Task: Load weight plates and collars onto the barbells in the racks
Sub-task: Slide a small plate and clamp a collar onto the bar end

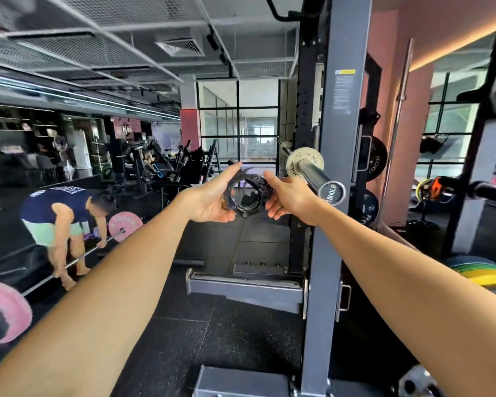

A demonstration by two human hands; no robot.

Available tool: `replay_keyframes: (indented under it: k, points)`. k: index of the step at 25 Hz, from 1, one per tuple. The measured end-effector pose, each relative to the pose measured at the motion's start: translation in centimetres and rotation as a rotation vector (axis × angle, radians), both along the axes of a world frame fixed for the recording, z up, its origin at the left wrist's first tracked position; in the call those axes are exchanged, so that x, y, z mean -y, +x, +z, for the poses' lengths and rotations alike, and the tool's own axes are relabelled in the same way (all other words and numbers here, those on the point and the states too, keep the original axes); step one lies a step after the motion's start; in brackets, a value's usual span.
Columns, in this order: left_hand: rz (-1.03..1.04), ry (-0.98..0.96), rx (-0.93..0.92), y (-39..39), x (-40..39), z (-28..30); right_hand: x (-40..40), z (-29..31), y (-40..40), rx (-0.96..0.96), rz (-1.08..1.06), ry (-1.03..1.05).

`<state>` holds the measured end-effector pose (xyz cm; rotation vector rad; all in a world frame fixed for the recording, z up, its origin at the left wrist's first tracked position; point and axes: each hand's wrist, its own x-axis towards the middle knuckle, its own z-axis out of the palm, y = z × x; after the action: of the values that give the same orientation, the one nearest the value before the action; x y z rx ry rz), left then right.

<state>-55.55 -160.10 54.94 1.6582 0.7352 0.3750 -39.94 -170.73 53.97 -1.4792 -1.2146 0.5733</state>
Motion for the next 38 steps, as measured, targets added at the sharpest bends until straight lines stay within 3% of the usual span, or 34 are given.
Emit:
replay_keyframes:
  k: [18, 27, 38]
  points:
    - [-0.151, 0.065, 0.034, 9.1, 13.0, 1.3, 14.3, 1.6, 6.7, 0.001, -0.145, 0.038]
    - [0.031, 0.001, 0.089, 12.0, 11.5, 0.9, 11.9, 1.3, 9.1, 0.002, -0.186, -0.007]
    - [0.035, 0.052, 0.091, 18.5, 4.0, 0.5, 4.1, 0.1, 14.8, -0.068, -0.26, -0.012]
